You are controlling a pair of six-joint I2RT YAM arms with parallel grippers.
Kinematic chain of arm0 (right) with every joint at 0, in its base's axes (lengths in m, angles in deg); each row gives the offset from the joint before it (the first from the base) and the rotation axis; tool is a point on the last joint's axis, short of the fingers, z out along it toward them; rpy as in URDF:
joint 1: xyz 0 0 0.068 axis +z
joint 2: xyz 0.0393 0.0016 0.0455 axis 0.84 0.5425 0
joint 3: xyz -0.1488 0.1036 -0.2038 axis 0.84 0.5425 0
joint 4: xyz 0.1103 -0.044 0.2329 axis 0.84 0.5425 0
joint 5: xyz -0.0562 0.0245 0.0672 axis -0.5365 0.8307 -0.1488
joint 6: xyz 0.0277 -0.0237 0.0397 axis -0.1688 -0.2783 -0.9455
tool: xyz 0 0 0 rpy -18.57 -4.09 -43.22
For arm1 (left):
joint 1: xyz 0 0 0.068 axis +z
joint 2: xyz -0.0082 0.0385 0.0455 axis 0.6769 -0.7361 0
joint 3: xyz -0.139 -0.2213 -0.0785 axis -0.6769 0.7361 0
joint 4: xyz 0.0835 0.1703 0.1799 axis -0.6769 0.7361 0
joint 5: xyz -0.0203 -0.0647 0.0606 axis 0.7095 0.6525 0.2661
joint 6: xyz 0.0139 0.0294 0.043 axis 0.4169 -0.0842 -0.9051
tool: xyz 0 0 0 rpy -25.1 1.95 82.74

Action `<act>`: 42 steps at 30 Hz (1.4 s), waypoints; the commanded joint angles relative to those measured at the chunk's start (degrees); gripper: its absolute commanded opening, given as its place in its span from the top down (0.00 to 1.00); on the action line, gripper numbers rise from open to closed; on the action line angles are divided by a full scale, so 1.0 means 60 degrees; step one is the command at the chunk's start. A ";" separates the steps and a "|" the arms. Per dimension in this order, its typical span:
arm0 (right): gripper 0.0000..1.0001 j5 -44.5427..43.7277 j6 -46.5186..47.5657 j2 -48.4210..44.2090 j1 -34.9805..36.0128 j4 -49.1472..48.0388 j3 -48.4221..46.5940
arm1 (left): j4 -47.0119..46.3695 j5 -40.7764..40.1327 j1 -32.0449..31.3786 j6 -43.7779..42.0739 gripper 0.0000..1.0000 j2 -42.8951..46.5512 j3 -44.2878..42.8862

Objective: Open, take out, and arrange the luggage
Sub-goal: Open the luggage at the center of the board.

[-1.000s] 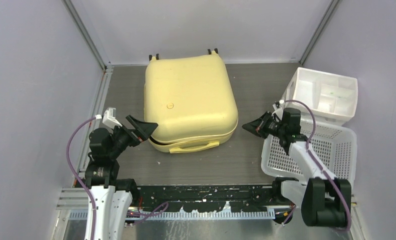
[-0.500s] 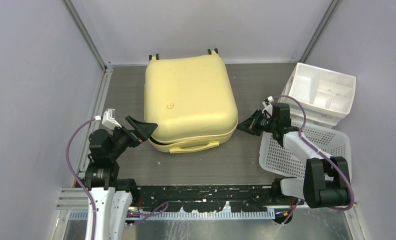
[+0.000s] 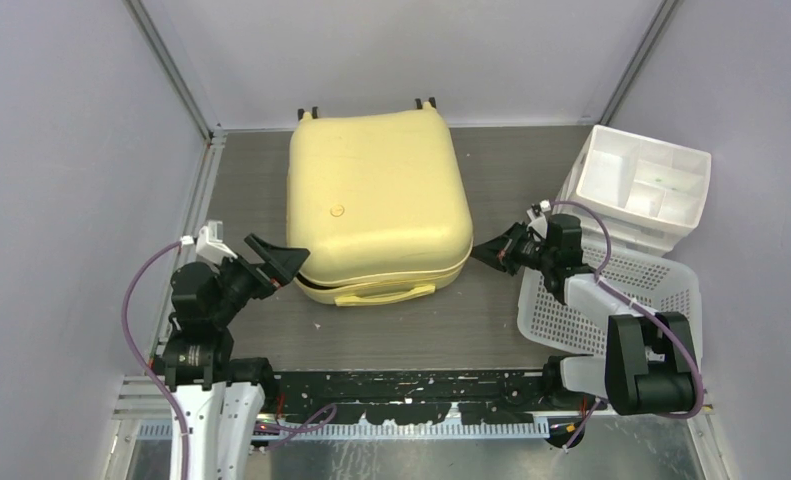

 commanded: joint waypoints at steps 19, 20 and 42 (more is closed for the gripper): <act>0.99 0.1186 -0.1613 0.0066 0.0038 -0.2593 -0.0363 | 0.2090 -0.3369 0.0043 0.0397 0.64 0.0068 0.0336; 0.99 0.1203 -0.1678 0.0098 0.0043 -0.2679 -0.0356 | 0.1944 -0.3261 0.0047 0.0415 0.64 -0.0023 0.0429; 0.99 0.1234 -0.2139 0.0316 0.0018 -0.3362 -0.0398 | -0.1298 -0.1258 0.0052 0.1493 0.67 -0.1609 0.2246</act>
